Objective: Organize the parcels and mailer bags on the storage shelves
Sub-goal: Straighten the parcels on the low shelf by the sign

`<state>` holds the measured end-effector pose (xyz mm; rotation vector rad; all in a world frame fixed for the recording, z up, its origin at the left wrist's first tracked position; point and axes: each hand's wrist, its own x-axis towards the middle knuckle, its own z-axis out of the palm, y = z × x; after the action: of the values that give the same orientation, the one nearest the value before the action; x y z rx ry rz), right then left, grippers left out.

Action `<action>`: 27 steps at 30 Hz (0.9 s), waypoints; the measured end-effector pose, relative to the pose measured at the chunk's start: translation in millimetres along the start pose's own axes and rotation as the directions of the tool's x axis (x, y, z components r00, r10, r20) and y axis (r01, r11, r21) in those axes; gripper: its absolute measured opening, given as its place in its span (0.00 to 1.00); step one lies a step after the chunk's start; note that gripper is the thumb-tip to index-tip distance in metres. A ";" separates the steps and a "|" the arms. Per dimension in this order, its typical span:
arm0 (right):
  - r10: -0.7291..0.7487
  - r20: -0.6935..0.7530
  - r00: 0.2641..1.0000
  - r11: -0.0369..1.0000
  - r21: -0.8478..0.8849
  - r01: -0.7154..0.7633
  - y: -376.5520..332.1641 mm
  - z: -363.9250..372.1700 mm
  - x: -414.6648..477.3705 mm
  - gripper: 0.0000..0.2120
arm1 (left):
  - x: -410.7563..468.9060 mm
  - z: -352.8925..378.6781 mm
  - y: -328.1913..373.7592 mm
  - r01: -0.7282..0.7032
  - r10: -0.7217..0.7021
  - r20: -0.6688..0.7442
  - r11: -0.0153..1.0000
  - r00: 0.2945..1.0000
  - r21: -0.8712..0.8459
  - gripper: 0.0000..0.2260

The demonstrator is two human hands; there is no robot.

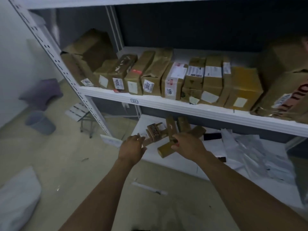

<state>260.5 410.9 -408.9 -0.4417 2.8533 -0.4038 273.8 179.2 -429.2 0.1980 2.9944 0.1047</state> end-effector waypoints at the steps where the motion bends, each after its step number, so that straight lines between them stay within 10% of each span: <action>1: -0.007 0.004 1.000 1.000 -0.013 0.007 -5.8 6.3 13.2 0.19 | 10.0 4.2 -11.8 -0.005 0.005 0.005 1.000 1.000 0.001 0.23; 13: 0.186 0.040 0.982 0.982 0.009 -0.186 -56.5 129.9 172.7 0.22 | 151.4 109.2 -160.7 -0.236 0.224 0.118 0.967 0.967 0.097 0.25; 27: 0.181 -0.074 0.981 0.974 -0.122 -0.189 35.7 399.2 331.9 0.25 | 308.2 415.4 -230.4 -0.275 0.275 -0.012 0.961 0.961 0.030 0.25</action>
<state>46.9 242.9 -852.7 -0.1839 2.9588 -0.2031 1.4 18.2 -898.7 0.6193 2.9663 0.0932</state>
